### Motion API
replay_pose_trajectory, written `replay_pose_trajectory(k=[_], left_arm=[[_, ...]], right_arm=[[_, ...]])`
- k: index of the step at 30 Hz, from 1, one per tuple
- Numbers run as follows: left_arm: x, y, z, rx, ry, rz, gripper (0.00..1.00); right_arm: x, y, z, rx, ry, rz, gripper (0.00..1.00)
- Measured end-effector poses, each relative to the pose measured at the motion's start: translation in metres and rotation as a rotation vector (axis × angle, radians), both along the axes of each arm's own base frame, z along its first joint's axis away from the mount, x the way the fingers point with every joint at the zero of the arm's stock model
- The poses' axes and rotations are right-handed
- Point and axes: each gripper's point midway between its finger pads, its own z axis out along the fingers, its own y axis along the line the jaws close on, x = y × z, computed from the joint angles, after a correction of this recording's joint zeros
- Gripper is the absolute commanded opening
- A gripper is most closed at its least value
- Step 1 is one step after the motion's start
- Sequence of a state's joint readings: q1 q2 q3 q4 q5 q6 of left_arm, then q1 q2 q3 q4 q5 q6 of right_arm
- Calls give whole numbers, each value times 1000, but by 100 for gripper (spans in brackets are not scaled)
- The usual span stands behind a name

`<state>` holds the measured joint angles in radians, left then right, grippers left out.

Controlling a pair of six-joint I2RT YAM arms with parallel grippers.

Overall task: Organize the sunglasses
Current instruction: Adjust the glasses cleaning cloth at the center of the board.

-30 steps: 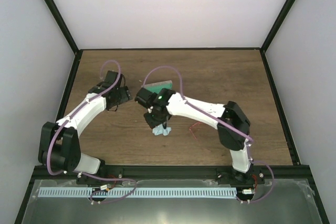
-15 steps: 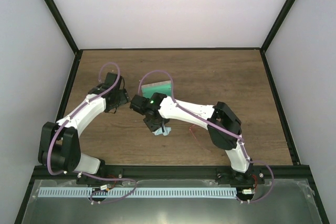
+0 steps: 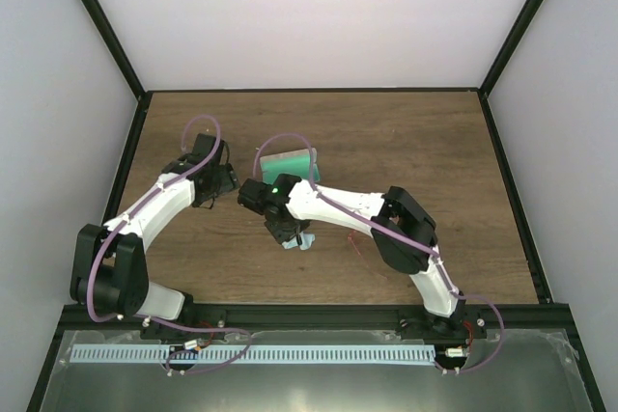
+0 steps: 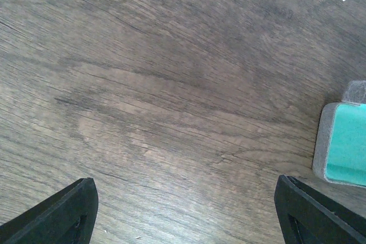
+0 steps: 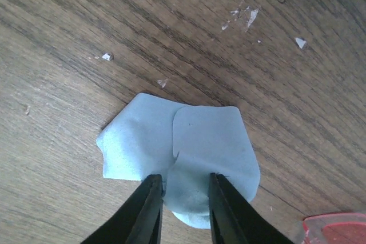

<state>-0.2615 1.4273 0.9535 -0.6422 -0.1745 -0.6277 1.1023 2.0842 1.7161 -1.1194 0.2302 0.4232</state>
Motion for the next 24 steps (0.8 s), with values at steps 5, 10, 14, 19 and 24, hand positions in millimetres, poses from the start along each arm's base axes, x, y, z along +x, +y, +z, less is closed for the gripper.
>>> replay_pose_trajectory(k=[5,10,14,19,24], left_arm=[[-1,0,-1,1,3,0,86],[-2,1,-3,2,7,1,86],[-2,0,-3,-1,7,0,86],[-4,-1,-7,-9,15,-5,86],[-6,-2,-9,-15,21,-8,86]], right_arm=[[2,-2,-2,-15,-9,-3,1],[4,-3,-2,-25,-21,-6,1],[5,-3,-1,-23,-27,-7,1],[6,3,22,46,-49,-6,1],[11,23,62,170,-84,2,1]])
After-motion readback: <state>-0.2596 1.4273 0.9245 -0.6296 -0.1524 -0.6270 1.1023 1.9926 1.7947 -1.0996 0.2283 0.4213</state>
